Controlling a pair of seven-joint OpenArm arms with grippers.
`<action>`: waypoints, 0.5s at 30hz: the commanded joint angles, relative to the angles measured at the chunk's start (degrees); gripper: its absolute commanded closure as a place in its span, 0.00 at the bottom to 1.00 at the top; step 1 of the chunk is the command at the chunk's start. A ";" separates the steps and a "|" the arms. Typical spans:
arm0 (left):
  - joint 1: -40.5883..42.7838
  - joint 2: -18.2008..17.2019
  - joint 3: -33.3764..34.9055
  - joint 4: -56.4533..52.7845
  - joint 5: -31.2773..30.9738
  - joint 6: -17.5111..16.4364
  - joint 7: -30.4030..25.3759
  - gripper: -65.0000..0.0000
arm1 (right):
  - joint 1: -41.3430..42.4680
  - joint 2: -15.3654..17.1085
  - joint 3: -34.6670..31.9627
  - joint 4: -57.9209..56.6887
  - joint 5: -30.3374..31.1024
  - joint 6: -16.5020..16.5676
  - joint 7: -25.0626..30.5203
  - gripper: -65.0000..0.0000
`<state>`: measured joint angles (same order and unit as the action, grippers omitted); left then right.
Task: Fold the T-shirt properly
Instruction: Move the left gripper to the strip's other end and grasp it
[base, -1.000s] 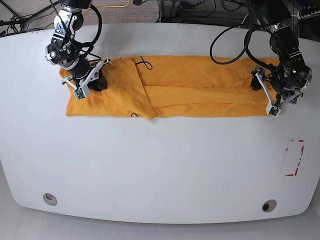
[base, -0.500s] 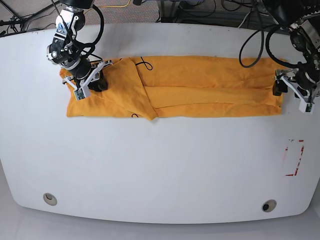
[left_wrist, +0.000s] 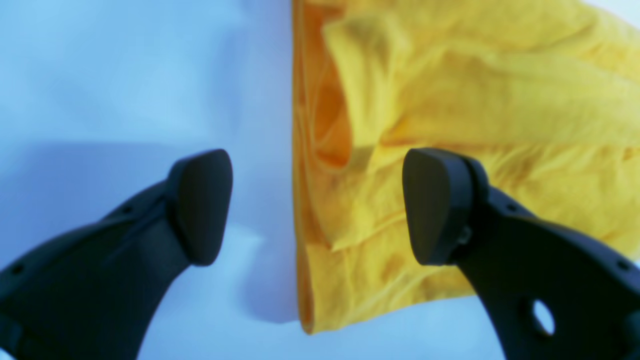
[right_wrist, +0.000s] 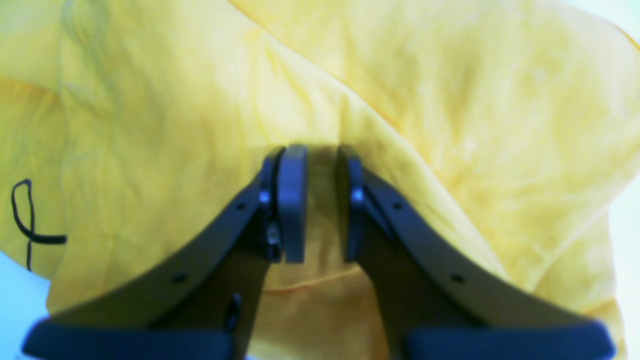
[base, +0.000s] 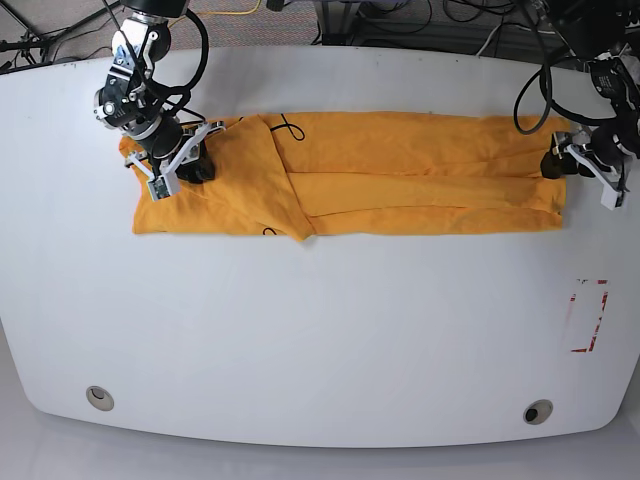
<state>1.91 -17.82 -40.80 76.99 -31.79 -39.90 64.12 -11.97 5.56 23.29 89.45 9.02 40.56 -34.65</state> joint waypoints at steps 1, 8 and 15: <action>-0.73 -1.03 0.14 0.06 -1.22 -0.10 -1.39 0.23 | -0.65 0.20 -0.12 -0.53 -4.05 -0.56 -5.30 0.83; -0.73 -0.42 3.48 0.06 -1.22 -0.10 -1.39 0.23 | -0.56 0.11 -0.21 -0.53 -4.05 -0.56 -5.30 0.83; -0.81 1.43 4.09 -0.02 -0.78 -0.10 -1.57 0.34 | -0.82 0.11 0.05 -0.53 -4.05 -0.56 -5.21 0.83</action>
<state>1.41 -16.19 -37.19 76.36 -32.67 -39.92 61.76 -11.99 5.54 23.33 89.45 9.02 40.53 -34.63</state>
